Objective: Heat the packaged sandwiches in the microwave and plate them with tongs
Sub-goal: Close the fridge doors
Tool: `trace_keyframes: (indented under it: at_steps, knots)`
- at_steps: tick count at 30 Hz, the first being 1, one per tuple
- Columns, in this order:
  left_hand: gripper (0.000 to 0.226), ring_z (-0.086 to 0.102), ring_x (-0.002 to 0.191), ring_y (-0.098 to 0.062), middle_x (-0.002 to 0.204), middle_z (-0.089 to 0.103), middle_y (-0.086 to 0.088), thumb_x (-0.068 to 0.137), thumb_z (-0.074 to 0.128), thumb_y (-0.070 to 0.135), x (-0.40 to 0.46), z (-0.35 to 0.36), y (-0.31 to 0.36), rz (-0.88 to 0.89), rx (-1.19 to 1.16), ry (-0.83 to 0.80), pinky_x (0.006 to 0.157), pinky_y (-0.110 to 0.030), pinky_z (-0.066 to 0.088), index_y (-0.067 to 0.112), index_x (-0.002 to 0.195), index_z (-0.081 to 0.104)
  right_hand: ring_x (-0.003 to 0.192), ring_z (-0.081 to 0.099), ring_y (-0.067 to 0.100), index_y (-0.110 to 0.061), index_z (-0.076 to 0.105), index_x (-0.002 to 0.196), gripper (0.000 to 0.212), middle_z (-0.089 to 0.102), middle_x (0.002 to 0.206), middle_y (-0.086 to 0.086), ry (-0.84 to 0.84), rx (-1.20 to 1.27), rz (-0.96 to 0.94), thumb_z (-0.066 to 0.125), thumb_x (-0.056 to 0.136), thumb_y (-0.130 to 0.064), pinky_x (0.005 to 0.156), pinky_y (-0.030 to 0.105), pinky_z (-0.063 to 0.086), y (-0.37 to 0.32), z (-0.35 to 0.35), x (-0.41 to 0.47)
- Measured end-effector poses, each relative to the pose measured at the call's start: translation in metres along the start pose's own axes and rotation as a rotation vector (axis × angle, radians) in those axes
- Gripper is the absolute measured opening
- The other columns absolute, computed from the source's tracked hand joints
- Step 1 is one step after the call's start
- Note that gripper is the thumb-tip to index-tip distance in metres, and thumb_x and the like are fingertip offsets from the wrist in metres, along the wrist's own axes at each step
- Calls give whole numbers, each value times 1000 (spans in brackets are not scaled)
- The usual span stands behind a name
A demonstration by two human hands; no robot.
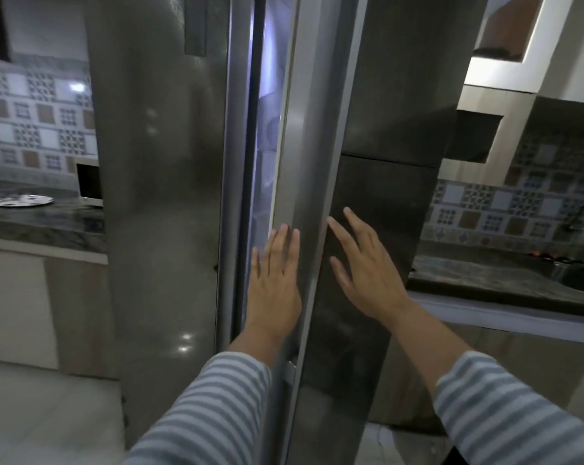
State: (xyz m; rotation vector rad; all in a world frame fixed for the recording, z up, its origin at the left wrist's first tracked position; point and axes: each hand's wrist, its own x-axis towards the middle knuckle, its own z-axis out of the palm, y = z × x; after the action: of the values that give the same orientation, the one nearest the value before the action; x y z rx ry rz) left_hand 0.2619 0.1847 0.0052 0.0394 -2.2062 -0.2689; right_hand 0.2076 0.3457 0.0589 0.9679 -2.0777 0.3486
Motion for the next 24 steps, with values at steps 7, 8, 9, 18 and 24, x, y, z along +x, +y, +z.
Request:
trace_keyframes:
  at_steps: [7,8,9,18,24]
  knots:
    - [93,4,148,-26,160,8,-11,75,69,18,27,50,2,74,111,14,116,-52,20,14,151,16,148,-6,28,-31,2,153,87,-9,161,5,-183,-46,75,62,89,-27,118,51,12,43,53,19]
    - [95,5,148,-27,159,9,-12,73,71,17,33,57,-3,72,142,3,116,-51,20,13,151,17,148,-9,28,-31,0,152,91,-13,160,5,-197,-58,75,64,87,-25,117,51,9,46,61,24]
    - [96,6,148,-27,159,9,-12,71,73,16,41,65,-9,70,176,-1,116,-51,20,12,150,18,147,-12,28,-32,-1,152,95,-18,159,3,-213,-71,69,66,86,-25,116,51,6,50,70,31]
    - [121,5,147,-28,159,5,-12,58,82,49,97,131,-70,1,355,11,115,-59,7,10,150,15,146,6,33,-28,15,151,111,6,159,11,-65,-199,-82,83,64,-38,110,60,24,89,167,85]
    - [117,3,147,-29,158,7,-15,62,80,50,128,164,-115,55,270,81,114,-60,10,9,150,15,144,14,34,-23,29,149,98,14,157,13,54,-314,-137,78,68,-49,110,62,24,103,211,116]
